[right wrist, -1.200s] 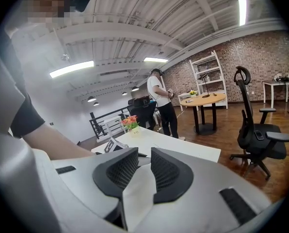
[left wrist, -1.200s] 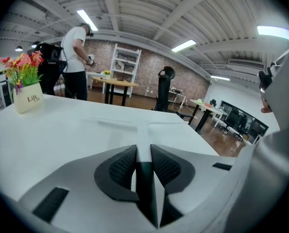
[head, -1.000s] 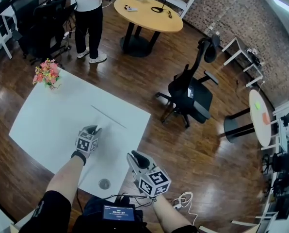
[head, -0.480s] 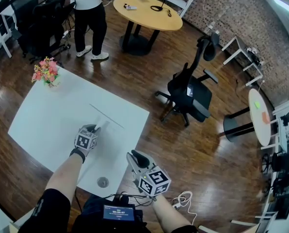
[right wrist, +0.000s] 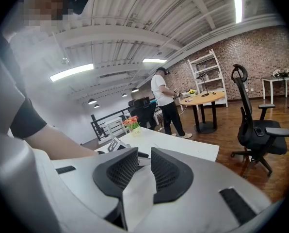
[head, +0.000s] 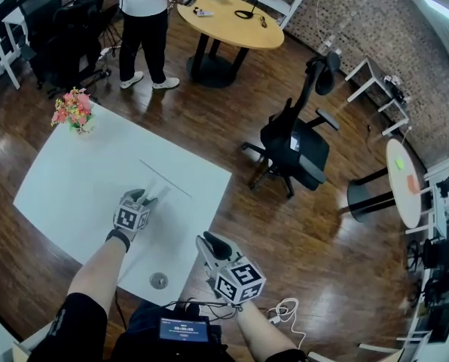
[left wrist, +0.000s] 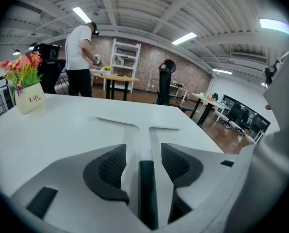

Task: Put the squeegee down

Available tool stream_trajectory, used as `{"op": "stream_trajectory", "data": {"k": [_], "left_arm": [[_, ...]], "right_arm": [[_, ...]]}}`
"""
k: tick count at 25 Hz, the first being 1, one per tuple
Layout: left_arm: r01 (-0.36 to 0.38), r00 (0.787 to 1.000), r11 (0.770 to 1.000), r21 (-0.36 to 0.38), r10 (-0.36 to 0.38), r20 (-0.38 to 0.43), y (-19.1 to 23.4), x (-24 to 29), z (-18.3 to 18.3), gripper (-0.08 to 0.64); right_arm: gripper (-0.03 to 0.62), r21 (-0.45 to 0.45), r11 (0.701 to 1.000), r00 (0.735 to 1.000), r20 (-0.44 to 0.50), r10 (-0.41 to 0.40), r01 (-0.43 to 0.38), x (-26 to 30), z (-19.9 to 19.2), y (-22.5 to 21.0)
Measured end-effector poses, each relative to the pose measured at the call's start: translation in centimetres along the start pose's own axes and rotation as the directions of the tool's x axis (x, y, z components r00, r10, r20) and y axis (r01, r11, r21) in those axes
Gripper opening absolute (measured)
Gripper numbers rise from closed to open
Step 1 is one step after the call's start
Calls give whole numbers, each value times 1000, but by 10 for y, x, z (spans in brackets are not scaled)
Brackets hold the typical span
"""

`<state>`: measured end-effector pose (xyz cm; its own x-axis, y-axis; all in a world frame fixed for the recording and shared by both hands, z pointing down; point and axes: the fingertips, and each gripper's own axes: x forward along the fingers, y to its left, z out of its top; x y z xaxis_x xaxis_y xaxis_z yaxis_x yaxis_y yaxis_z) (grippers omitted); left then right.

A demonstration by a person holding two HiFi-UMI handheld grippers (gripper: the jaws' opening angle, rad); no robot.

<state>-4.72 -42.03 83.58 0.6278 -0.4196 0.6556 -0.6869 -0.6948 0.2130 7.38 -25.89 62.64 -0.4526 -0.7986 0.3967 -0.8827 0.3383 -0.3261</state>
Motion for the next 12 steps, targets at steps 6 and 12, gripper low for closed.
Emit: {"op": "stream_trajectory", "data": {"k": [6,12], "left_arm": [[3,996,1000,25,-5,87,-9,-28,32,230],[14,991,999,52,-21,135,-34,-65,36,230]], "right_arm": [[107,-18,999,999,22,27,-27,-5,10,10],[107,-46,997,997,46,63,-61,-20,18,24]]}}
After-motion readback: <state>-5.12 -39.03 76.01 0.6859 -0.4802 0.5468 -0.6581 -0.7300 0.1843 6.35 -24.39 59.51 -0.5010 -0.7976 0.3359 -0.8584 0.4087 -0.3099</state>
